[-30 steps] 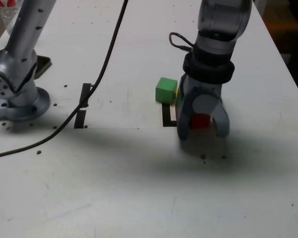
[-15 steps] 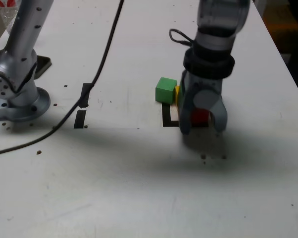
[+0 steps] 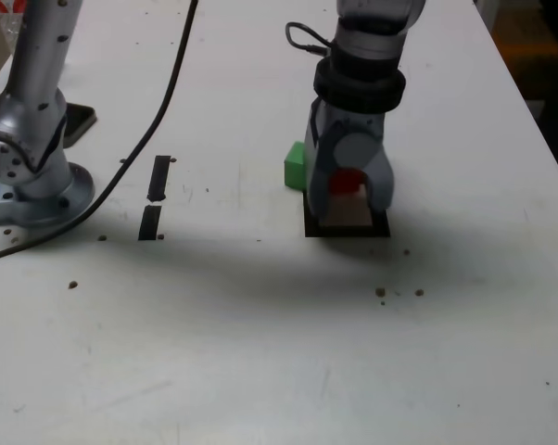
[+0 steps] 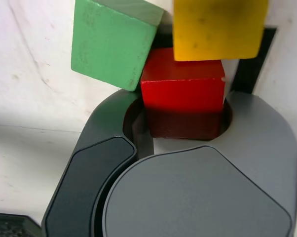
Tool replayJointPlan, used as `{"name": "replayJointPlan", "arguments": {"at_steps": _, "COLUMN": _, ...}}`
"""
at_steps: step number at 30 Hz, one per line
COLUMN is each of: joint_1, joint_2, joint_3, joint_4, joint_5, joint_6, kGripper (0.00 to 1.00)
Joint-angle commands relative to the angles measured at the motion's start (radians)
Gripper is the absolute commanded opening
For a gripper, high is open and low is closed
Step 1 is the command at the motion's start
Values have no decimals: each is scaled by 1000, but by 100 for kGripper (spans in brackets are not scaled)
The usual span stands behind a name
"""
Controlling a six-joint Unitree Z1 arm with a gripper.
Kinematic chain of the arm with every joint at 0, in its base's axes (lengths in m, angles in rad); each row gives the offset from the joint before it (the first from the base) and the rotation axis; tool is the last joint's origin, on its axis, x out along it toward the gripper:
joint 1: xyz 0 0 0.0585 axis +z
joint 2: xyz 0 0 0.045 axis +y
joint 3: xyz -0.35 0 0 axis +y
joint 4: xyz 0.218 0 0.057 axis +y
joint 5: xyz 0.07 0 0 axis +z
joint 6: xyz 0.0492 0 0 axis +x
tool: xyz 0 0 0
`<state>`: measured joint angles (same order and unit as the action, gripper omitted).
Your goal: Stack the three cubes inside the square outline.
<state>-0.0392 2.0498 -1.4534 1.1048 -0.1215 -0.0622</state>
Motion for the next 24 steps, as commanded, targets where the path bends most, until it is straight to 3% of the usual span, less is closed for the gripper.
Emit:
{"name": "replayJointPlan", "arguments": {"at_steps": 1, "joint_1": 21, "joint_2": -16, "joint_3": 11, "joint_4": -2, "joint_5": 7, "joint_6": 10, "kGripper": 21}}
{"name": "replayJointPlan", "arguments": {"at_steps": 9, "joint_1": 31, "joint_2": -47, "joint_3": 8, "joint_4": -7, "joint_5": 25, "joint_6": 28, "kGripper": 21}}
{"name": "replayJointPlan", "arguments": {"at_steps": 24, "joint_1": -111, "joint_2": -109, "joint_3": -14, "joint_4": 27, "joint_5": 17, "joint_6": -74, "kGripper": 21}}
